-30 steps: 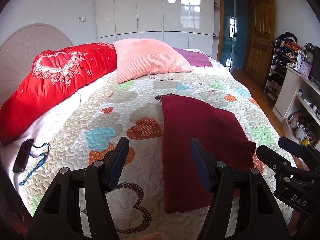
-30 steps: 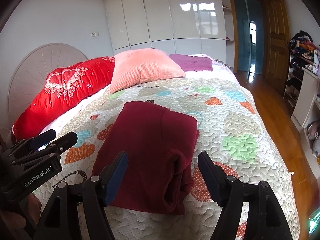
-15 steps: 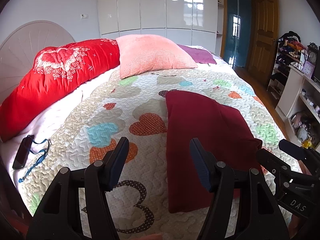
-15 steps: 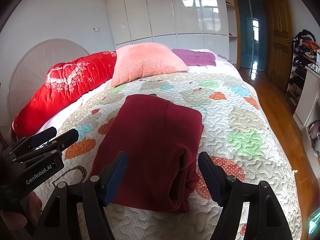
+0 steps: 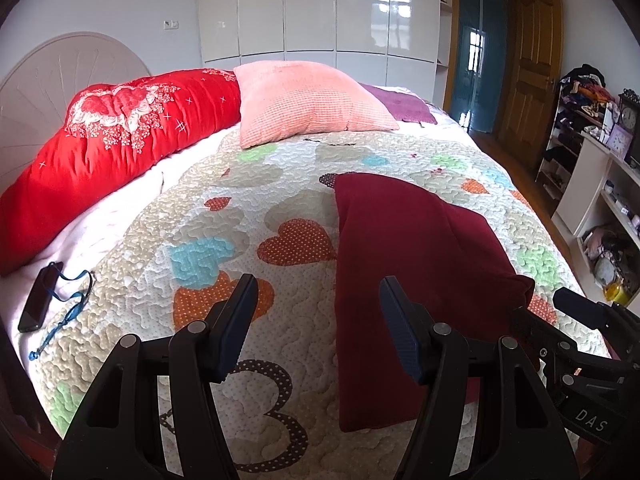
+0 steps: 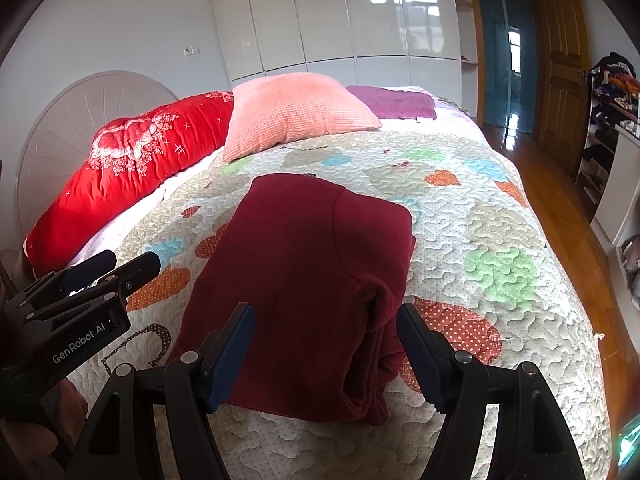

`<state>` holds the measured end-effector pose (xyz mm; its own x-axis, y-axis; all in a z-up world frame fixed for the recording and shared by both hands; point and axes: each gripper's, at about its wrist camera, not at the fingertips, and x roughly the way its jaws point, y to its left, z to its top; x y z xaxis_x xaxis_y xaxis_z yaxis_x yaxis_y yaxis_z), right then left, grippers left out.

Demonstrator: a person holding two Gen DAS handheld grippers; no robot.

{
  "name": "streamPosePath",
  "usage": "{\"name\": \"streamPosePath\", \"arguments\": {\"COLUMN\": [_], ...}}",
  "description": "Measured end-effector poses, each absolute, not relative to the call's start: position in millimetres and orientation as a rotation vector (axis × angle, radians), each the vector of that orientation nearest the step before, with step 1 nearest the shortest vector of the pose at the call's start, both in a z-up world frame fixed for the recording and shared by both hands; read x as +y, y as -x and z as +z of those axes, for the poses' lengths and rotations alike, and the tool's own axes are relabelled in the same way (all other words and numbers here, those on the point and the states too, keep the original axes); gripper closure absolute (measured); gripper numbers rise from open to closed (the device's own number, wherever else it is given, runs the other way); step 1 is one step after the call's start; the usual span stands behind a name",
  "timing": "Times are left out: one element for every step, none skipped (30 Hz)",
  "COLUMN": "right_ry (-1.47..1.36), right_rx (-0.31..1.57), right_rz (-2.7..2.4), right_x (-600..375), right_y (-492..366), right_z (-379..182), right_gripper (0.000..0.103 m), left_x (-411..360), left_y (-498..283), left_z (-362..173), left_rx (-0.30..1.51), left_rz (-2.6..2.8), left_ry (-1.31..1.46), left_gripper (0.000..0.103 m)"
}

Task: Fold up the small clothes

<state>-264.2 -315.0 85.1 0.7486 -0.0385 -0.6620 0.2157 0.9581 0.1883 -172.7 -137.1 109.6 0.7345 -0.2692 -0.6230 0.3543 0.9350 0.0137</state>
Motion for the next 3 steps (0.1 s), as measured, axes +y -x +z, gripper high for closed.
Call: {"name": "streamPosePath", "arguments": {"right_ry": [-0.264, -0.268, -0.272], "right_rx": [0.717, 0.72, 0.72], "right_rz": [-0.14, -0.139, -0.138], "right_x": [-315.8, -316.9, -318.5], "right_y": [263.7, 263.0, 262.8], "right_z": [83.6, 82.3, 81.6], "right_gripper": [0.032, 0.032, 0.032], "left_x": [-136.1, -135.0, -133.5], "left_y": [171.3, 169.4, 167.0], "left_z": [108.5, 107.3, 106.1], "left_rx": [0.665, 0.671, 0.677], "left_rz": [-0.344, -0.343, -0.343], "left_ry": [-0.129, -0.123, -0.12], "left_gripper": [0.039, 0.039, 0.039]}}
